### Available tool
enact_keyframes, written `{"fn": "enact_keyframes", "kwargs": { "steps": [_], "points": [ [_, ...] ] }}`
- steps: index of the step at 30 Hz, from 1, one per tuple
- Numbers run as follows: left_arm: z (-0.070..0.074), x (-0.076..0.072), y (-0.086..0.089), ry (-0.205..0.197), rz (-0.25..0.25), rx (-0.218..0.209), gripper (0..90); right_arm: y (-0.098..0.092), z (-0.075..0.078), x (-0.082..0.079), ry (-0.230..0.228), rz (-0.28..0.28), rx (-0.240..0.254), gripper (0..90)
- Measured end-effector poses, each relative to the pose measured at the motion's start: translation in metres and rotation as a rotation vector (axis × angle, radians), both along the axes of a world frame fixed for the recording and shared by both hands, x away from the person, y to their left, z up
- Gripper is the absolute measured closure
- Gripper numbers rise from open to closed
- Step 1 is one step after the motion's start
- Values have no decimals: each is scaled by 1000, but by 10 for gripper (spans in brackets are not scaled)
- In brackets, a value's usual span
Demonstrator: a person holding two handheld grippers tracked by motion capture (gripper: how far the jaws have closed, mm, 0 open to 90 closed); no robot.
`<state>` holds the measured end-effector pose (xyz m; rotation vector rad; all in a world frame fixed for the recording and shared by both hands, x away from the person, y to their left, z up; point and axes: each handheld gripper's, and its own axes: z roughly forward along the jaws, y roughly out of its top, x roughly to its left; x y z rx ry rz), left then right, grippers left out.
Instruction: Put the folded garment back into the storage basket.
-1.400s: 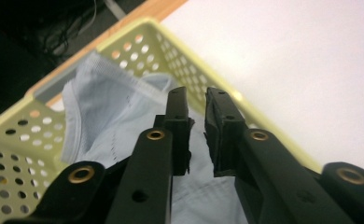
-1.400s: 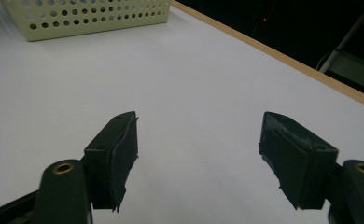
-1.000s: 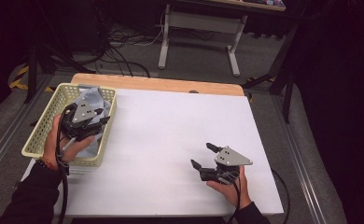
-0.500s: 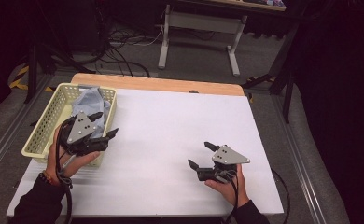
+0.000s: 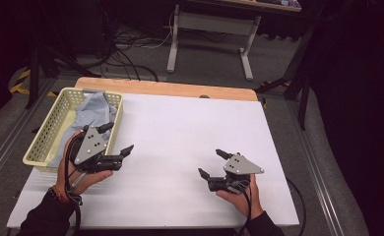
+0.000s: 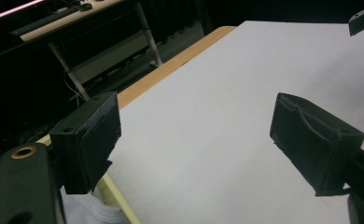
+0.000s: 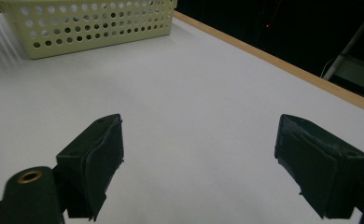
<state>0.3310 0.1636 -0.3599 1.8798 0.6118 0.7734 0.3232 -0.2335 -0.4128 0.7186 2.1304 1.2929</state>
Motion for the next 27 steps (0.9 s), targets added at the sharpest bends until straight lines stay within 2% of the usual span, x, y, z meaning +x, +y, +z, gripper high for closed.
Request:
{"fn": "enact_keyframes", "kwargs": {
  "steps": [8, 15, 21, 24, 25, 27],
  "points": [
    [-2, -7, -1, 1, -23, -19, 150, 4, 0, -3, -15, 0, -13, 163],
    [-7, -13, -4, -7, -35, -14, 135, 5, 0, -5, -28, -5, -20, 163],
    [-12, -20, -8, -7, -78, -40, 115, 7, -1, -9, -36, -11, -21, 163],
    [-16, -25, -12, -10, -95, -29, 110, 8, -2, -13, -46, -15, -24, 163],
    [-18, -27, -13, -20, -86, -15, 110, 8, -3, -14, -46, -14, -25, 163],
    [-22, -31, -15, -11, -93, -14, 100, 8, -4, -15, -48, -17, -21, 163]
  ]
}}
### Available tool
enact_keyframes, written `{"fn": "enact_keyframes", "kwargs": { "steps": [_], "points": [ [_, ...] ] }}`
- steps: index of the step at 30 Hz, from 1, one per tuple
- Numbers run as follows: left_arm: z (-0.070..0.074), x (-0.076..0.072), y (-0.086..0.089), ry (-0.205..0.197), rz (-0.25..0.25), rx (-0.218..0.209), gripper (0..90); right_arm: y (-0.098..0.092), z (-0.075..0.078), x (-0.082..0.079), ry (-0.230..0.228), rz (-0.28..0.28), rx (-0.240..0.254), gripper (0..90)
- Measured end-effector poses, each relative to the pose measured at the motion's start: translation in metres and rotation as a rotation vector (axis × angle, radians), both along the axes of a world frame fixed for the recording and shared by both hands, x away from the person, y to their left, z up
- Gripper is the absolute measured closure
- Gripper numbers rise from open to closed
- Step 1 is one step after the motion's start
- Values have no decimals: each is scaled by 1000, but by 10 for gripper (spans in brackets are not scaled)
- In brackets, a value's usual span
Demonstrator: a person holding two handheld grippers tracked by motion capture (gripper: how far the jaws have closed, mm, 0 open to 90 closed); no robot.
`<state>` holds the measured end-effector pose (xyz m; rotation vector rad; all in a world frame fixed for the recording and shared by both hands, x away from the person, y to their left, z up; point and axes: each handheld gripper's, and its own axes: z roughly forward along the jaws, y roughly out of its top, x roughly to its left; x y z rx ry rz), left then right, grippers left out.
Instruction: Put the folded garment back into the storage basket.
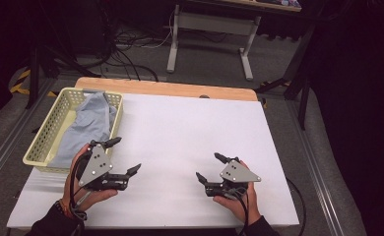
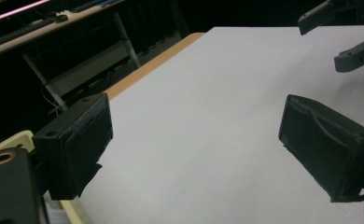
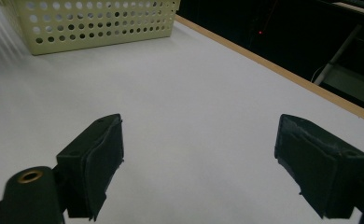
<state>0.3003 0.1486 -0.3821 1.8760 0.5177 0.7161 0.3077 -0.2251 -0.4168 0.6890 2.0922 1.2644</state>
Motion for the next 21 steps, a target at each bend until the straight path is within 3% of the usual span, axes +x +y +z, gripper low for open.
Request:
{"fn": "enact_keyframes", "kwargs": {
  "steps": [6, 8, 15, 16, 21],
  "points": [
    [-17, -7, 1, 14, 3, -8, 113, -1, -3, -3, -3, 3, 6, 162],
    [-32, -10, 0, 26, 18, 31, 119, -2, -4, -4, 0, -1, 4, 162],
    [-52, -16, -8, 42, 23, 51, 127, -8, -8, -2, 12, -7, 6, 162],
    [-59, -18, -11, 75, 14, 49, 127, -10, -10, -1, 10, -11, 7, 162],
    [-70, -20, -14, 96, 28, 82, 126, -10, -15, 3, 18, -3, -13, 162]
  ]
}}
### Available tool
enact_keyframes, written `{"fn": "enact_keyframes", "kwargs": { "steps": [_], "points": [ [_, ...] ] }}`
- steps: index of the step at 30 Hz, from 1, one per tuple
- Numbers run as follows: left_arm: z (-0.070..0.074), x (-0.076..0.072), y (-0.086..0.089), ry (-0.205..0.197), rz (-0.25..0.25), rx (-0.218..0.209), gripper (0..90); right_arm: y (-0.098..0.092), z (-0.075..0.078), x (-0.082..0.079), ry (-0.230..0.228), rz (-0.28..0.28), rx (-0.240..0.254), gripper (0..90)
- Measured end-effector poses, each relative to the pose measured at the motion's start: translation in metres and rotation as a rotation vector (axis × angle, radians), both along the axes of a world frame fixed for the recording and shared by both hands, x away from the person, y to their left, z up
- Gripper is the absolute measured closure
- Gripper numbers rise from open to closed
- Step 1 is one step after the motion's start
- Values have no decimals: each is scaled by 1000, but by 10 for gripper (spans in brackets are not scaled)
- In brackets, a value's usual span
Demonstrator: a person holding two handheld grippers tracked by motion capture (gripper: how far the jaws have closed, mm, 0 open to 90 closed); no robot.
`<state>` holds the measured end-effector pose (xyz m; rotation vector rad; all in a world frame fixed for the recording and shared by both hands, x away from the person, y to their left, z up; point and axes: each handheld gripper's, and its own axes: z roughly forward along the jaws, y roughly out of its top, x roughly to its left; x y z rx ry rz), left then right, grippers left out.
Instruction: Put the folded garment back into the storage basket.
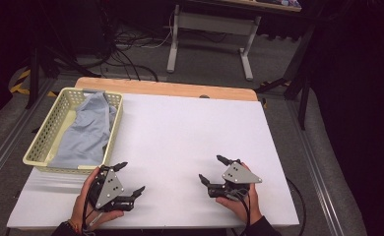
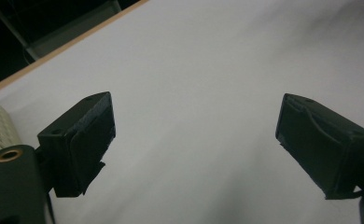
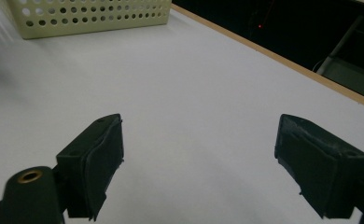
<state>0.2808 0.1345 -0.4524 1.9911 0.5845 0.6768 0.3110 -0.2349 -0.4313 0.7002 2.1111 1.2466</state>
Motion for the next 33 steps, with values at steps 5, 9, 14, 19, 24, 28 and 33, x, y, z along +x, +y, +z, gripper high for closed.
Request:
{"fn": "enact_keyframes", "kwargs": {
  "steps": [5, 9, 14, 19, 24, 28, 33],
  "points": [
    [-1, -2, 4, 15, 14, -24, 125, 4, -2, 4, 4, 20, -4, 163],
    [-1, -3, 6, 15, 15, -22, 125, 7, -3, 6, 10, 30, -3, 163],
    [-2, -2, 6, 21, 15, -17, 124, 10, -6, 6, 16, 42, -18, 163],
    [-2, -1, 5, 28, 14, -17, 124, 12, -6, 6, 12, 55, -17, 162],
    [-1, 0, 6, 25, 17, -28, 123, 14, -7, 4, 7, 66, -18, 162],
    [1, 0, 6, 21, 14, -31, 122, 15, -8, 2, -1, 72, -22, 161],
    [2, 2, 5, 20, 5, -37, 124, 12, -7, 0, -9, 64, -19, 162]
  ]
}}
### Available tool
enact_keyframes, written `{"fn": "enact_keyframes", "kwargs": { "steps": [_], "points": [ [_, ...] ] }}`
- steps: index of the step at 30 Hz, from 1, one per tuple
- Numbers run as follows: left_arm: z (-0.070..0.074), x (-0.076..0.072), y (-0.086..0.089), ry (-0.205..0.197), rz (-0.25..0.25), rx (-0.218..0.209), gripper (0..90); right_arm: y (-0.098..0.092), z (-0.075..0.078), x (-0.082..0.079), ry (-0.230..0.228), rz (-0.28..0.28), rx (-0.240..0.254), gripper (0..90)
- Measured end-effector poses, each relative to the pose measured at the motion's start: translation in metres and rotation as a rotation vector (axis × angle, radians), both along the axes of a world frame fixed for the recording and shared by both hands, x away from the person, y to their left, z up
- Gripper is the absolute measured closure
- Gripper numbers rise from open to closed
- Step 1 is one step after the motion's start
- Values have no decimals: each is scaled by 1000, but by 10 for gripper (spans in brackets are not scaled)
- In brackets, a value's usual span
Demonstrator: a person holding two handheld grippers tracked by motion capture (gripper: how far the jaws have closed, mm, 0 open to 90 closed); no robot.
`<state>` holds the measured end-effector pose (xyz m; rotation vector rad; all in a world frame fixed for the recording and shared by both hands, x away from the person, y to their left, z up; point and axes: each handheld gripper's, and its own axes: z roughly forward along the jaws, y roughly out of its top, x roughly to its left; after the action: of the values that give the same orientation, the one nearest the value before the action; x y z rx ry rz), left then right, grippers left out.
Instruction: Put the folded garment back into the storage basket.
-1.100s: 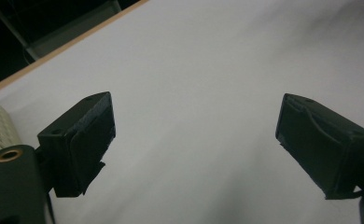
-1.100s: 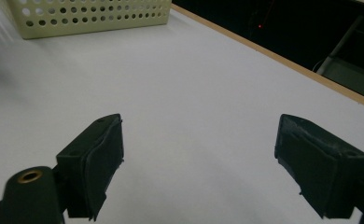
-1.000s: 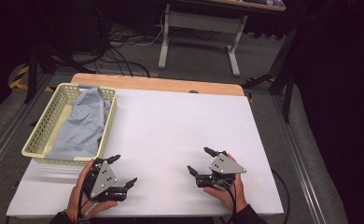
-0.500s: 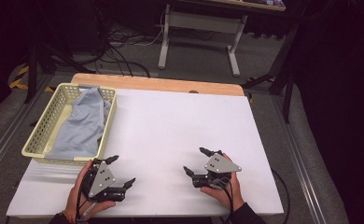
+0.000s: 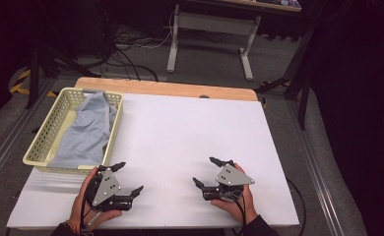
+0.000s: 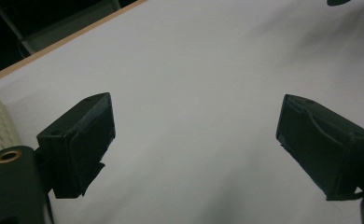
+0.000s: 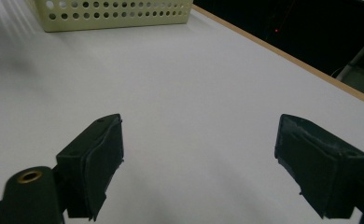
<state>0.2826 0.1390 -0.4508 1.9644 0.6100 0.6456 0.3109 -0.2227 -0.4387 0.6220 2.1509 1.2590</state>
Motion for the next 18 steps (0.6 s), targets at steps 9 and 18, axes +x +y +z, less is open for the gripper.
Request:
{"fn": "enact_keyframes", "kwargs": {
  "steps": [9, 18],
  "points": [
    [0, 4, -6, 3, -21, 1, 126, -5, -1, -3, 1, -19, -5, 162],
    [1, 8, -10, 5, -45, 0, 128, -10, -1, -7, 4, -36, -4, 164]
  ]
}}
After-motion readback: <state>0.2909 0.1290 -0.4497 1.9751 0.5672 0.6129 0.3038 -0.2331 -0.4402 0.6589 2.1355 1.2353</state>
